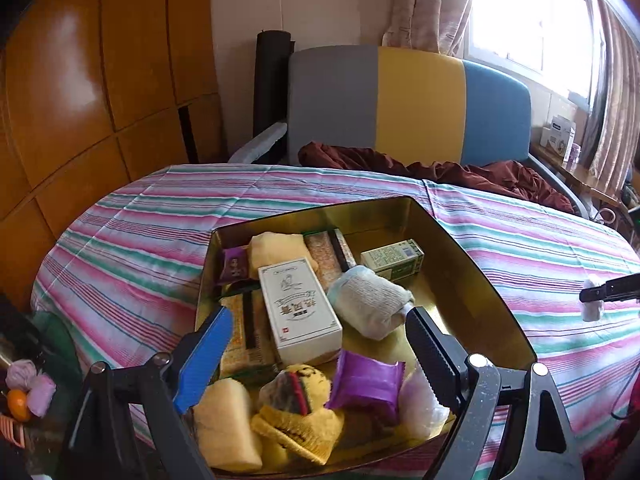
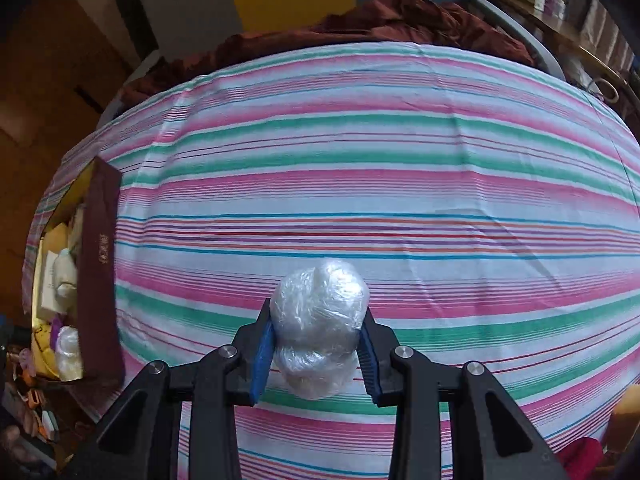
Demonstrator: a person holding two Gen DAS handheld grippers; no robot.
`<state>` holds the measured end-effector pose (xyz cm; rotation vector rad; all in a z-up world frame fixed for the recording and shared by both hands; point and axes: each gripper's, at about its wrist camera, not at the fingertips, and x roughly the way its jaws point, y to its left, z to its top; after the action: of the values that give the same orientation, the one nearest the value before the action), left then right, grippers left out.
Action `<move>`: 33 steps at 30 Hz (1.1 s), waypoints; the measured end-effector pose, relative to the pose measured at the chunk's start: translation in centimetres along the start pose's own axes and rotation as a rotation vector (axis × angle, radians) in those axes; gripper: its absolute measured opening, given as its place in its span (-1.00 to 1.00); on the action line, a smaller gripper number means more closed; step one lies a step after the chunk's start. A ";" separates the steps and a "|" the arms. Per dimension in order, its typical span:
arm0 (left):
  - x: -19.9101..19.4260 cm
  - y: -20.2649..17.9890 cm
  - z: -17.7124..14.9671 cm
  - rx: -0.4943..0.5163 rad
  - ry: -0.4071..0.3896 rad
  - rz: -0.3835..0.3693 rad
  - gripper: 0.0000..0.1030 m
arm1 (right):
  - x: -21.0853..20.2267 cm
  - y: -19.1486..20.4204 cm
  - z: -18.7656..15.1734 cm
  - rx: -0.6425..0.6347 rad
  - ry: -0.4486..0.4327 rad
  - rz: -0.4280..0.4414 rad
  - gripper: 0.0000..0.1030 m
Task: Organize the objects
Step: 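Carry the plastic-wrapped ball into the gold tray and open the right tool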
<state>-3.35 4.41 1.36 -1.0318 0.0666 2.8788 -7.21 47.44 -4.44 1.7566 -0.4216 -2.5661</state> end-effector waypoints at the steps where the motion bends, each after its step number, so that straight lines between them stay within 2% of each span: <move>1: -0.1 0.2 -0.1 -0.006 0.002 0.001 0.72 | -0.4 1.5 0.0 -0.027 -0.013 0.016 -0.29; 6: -0.4 1.5 -0.6 -0.032 0.010 0.013 0.72 | -2.1 9.9 -0.3 -0.171 -0.067 0.131 -0.29; 11: -0.5 3.4 -1.0 -0.073 0.025 0.031 0.72 | -2.0 18.6 -1.4 -0.324 -0.072 0.229 -0.29; 13: -0.6 4.2 -1.1 -0.083 0.028 0.043 0.72 | -1.4 21.1 -1.9 -0.382 -0.058 0.238 -0.29; 17: -0.7 5.2 -1.7 -0.099 0.037 0.066 0.79 | 1.1 25.0 -2.3 -0.458 -0.021 0.193 -0.27; 19: -0.6 5.5 -1.8 -0.112 0.047 0.075 0.79 | 2.3 26.3 -2.3 -0.475 -0.017 0.157 -0.12; 21: -0.6 5.7 -2.0 -0.124 0.051 0.081 0.86 | 3.3 27.0 -2.4 -0.486 -0.016 0.131 0.24; 23: -0.7 5.7 -2.2 -0.131 0.053 0.082 0.95 | 3.8 27.3 -2.6 -0.480 -0.017 0.143 0.50; 28: -0.7 5.5 -2.5 -0.148 0.052 0.086 0.99 | 3.0 26.7 -3.2 -0.438 -0.061 0.172 0.53; 33: -1.2 5.0 -2.6 -0.159 0.037 0.056 0.99 | 1.5 25.9 -4.4 -0.410 -0.116 0.149 0.53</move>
<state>-1.21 -0.79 0.20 -1.1267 -0.1362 2.9553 -7.53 21.31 -1.57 1.3895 -0.0180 -2.4356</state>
